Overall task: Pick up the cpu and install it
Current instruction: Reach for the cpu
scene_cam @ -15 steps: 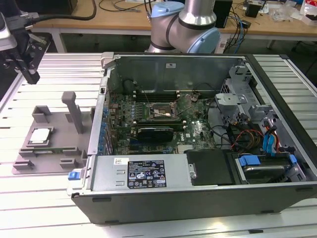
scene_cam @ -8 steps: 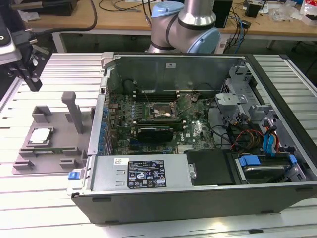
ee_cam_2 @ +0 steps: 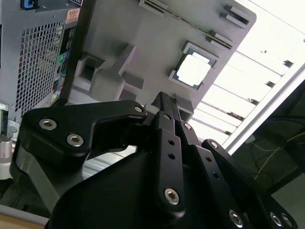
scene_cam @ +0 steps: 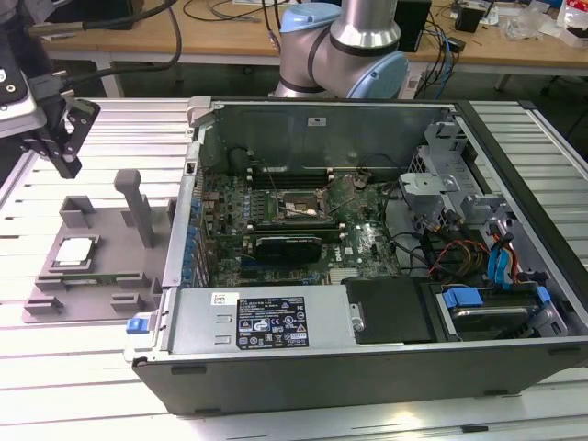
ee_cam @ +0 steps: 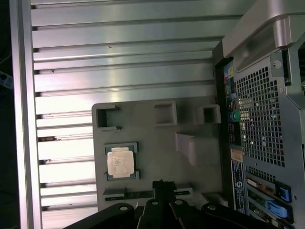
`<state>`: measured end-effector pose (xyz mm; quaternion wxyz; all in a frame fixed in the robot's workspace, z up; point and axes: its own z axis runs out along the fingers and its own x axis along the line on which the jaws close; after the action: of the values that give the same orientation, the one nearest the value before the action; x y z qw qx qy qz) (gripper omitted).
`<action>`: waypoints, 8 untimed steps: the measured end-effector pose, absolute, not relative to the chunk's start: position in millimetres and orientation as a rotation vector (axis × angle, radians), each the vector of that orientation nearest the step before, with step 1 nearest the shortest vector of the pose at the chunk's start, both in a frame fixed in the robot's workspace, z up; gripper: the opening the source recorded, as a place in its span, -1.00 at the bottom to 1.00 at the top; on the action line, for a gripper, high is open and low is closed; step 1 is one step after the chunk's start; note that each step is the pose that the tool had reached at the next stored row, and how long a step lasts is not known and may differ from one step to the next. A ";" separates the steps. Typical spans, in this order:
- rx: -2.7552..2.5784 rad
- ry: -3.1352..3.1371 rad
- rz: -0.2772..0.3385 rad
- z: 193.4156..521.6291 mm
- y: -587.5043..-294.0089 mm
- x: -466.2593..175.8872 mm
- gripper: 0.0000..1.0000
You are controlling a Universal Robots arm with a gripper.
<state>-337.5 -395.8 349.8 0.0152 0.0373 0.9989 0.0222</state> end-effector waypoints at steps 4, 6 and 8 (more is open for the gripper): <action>0.116 3.108 0.069 344.0 -395.8 -338.2 -0.79; 0.116 3.108 0.069 341.9 -395.8 -338.5 -0.79; 0.116 3.108 0.069 339.3 -395.8 -338.8 -0.79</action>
<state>-338.8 -395.8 339.3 0.0152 0.0373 0.9989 0.0222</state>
